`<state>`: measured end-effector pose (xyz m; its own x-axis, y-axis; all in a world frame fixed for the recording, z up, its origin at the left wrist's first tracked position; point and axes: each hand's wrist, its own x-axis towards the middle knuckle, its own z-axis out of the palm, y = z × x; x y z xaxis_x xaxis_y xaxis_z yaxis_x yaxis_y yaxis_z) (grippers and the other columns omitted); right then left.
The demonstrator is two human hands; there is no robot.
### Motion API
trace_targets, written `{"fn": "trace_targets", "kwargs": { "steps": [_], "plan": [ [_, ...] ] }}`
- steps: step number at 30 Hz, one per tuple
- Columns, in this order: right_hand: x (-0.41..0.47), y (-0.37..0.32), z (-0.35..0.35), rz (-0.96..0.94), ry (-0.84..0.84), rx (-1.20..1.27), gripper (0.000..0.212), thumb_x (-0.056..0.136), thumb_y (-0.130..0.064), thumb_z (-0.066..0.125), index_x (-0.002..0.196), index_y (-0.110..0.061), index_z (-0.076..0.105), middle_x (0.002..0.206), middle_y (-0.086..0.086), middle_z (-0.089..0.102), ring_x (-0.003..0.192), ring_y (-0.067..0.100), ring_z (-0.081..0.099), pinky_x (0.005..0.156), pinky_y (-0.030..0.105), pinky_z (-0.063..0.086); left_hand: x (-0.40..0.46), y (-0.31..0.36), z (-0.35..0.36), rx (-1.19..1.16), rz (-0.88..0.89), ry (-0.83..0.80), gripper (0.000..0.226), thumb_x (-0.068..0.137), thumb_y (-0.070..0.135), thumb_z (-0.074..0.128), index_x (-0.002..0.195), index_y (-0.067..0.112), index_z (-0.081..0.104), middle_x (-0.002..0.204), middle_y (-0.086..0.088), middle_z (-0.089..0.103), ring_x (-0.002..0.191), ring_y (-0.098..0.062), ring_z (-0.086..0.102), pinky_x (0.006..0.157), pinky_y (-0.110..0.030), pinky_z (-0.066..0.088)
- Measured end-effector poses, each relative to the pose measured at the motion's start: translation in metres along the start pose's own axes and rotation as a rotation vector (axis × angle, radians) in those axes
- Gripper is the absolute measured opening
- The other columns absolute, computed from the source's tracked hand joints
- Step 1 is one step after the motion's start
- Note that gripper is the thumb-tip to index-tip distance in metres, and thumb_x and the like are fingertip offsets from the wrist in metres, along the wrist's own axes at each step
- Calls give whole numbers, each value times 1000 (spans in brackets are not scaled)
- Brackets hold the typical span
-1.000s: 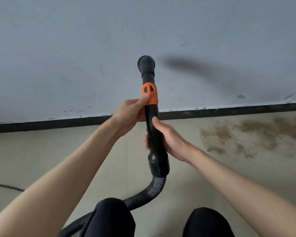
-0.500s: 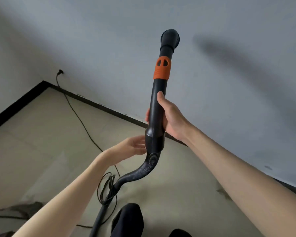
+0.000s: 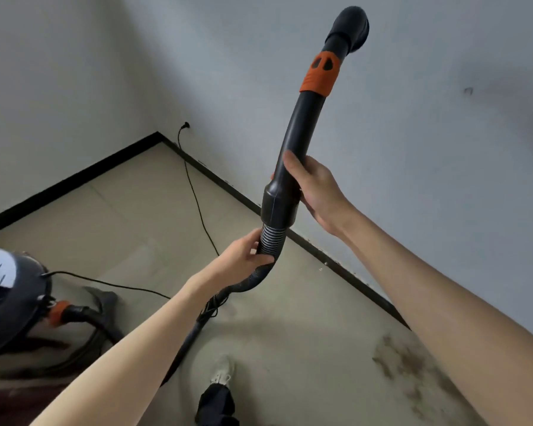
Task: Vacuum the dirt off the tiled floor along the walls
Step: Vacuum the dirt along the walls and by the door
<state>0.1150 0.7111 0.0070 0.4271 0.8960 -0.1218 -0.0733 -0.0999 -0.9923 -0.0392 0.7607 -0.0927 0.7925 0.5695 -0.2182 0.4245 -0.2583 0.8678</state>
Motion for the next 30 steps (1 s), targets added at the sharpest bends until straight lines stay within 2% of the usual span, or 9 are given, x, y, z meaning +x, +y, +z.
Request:
{"fn": "trace_targets", "kwargs": {
  "steps": [4,9,12,14,16,20,24,30],
  "plan": [
    [-33,-4,14,-41,-4,-155,27,91,-26,66,112,-14,54,113,7,66,103,17,63,89,24,51,-18,43,-21,27,67,118,45,87,6,63,129,14,51,116,-1,63,108,-18,58,99,-37,44],
    [-47,-24,35,-173,51,-209,24,90,-20,69,109,-13,56,95,0,66,83,8,63,76,15,50,-46,70,-30,-139,118,275,40,86,7,65,124,9,55,112,-5,66,106,-18,63,95,-33,48],
    [-51,-35,47,-195,54,-156,21,91,-19,67,107,-11,56,88,-4,64,75,2,61,66,10,48,-61,65,-30,-123,134,280,40,86,9,66,125,9,53,110,0,64,107,-16,60,95,-29,47],
    [-53,-43,52,-192,40,-92,18,92,-19,66,105,-11,57,87,-3,64,73,2,62,64,11,47,-70,52,-29,-72,76,226,47,84,8,68,127,10,51,112,0,61,113,-18,57,98,-33,47],
    [-55,-54,56,-194,17,-11,14,93,-18,64,104,-11,57,87,-2,65,74,4,63,69,16,50,-76,40,-28,-6,8,179,53,83,9,70,130,11,47,119,-2,59,118,-20,53,99,-38,46],
    [-57,-87,58,-238,18,131,11,94,-15,63,102,-11,59,87,-1,63,82,13,61,83,32,49,-75,42,-39,56,-2,248,48,83,10,69,126,15,49,111,1,61,111,-20,56,95,-37,48],
    [-63,-132,42,-304,73,200,12,94,-16,62,103,-8,60,81,-3,63,70,6,63,69,25,51,-62,79,-62,120,110,299,49,83,13,69,127,17,48,110,0,63,102,-20,60,91,-36,50],
    [-72,-205,14,-365,157,226,24,96,-39,58,98,-15,57,80,-3,55,70,9,56,62,25,49,-41,152,-87,241,306,372,49,86,20,66,130,18,46,109,2,60,99,-19,58,85,-35,49]
  ]
}}
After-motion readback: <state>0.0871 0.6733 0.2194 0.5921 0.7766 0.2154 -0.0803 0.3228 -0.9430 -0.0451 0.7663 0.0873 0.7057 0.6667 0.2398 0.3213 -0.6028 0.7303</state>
